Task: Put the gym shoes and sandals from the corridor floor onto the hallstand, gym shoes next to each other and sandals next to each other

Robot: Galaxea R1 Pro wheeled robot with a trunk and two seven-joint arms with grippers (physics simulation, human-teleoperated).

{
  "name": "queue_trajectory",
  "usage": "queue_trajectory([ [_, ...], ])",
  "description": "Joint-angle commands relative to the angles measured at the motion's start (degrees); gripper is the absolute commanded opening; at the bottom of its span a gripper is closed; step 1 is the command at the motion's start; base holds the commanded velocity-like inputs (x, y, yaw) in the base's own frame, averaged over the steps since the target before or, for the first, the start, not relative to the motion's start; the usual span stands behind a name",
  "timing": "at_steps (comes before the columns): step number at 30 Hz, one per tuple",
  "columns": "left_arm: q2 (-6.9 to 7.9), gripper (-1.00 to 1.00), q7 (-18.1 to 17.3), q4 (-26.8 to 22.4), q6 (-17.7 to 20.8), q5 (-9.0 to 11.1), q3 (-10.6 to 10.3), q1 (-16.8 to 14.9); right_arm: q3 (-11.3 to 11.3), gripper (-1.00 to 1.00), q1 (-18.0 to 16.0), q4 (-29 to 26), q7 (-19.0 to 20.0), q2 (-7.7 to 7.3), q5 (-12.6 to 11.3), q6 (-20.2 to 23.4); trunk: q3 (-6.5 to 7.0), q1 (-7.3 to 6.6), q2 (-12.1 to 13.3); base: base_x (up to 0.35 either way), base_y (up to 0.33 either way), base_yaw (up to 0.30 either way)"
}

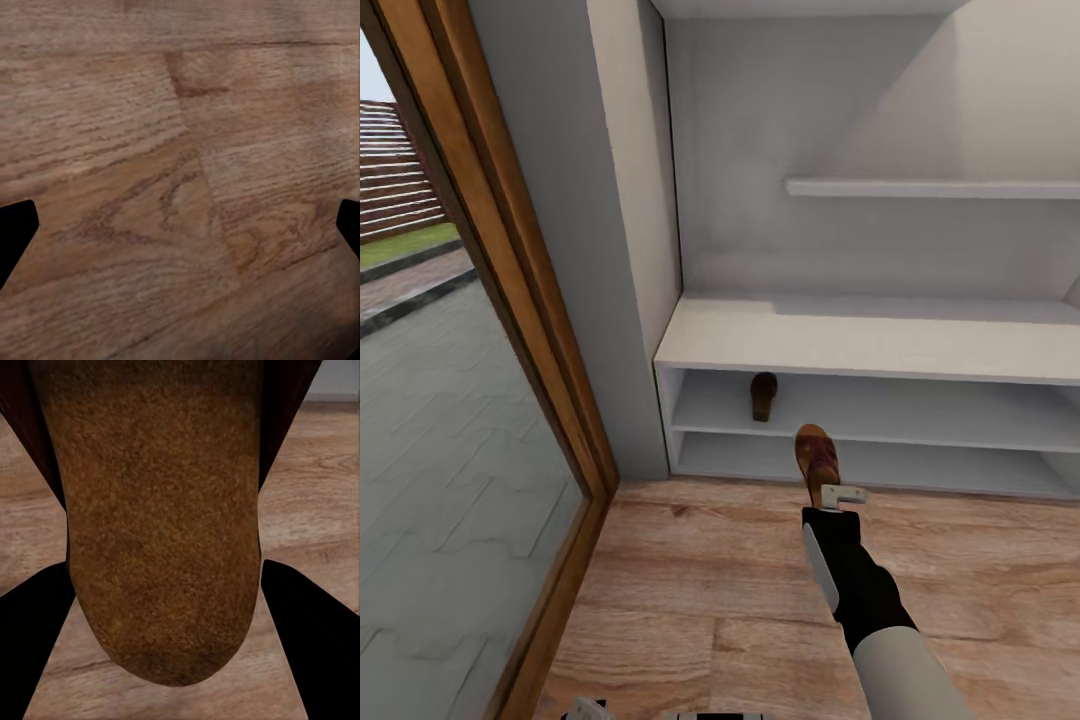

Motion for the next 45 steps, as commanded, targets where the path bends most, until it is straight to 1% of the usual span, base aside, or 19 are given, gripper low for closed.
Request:
queue_trajectory([
  [1, -0.01, 1.00, -0.2, 0.0, -0.3, -0.2, 0.1, 0.0, -0.1, -1.00, 0.0, -0.1, -0.1, 0.04, 0.1, 0.3, -0.05, 0.02, 0.0, 0.332, 0.000, 0.000],
  [8, -0.01, 1.00, -0.1, 0.0, -0.3, -0.2, 0.2, 0.0, 0.0, -1.00, 0.0, 0.3, -0.1, 0.04, 0.1, 0.3, -0.05, 0.02, 0.0, 0.278, 0.000, 0.000],
  [16, -0.01, 1.00, -0.1, 0.1, -0.3, -0.2, 0.2, 0.0, -0.1, -1.00, 0.0, 0.3, -0.1, 0.04, 0.1, 0.2, -0.05, 0.02, 0.0, 0.104, 0.000, 0.000],
  [23, -0.03, 1.00, -0.1, 0.1, -0.3, -0.2, 0.2, 0.0, -0.1, -1.00, 0.0, 0.3, -0.1, 0.04, 0.1, 0.2, -0.05, 0.02, 0.0, 0.285, -0.001, 0.000],
  [31, -0.01, 1.00, -0.1, 0.1, -0.3, -0.2, 0.3, 0.0, -0.2, -1.00, 0.0, 0.4, -0.1, 0.04, 0.1, 0.2, -0.05, 0.02, 0.0, 0.274, -0.118, 0.000],
  [41, -0.01, 1.00, -0.1, 0.1, -0.3, -0.2, 0.3, 0.0, -0.2, -1.00, 0.0, 0.4, -0.1, 0.04, 0.1, 0.2, -0.05, 0.02, 0.0, 0.063, -0.021, 0.000],
  [45, -0.01, 1.00, -0.1, 0.1, -0.3, -0.2, 0.3, 0.0, -0.2, -1.00, 0.0, 0.4, -0.1, 0.04, 0.1, 0.2, -0.05, 0.02, 0.0, 0.205, -0.001, 0.000],
])
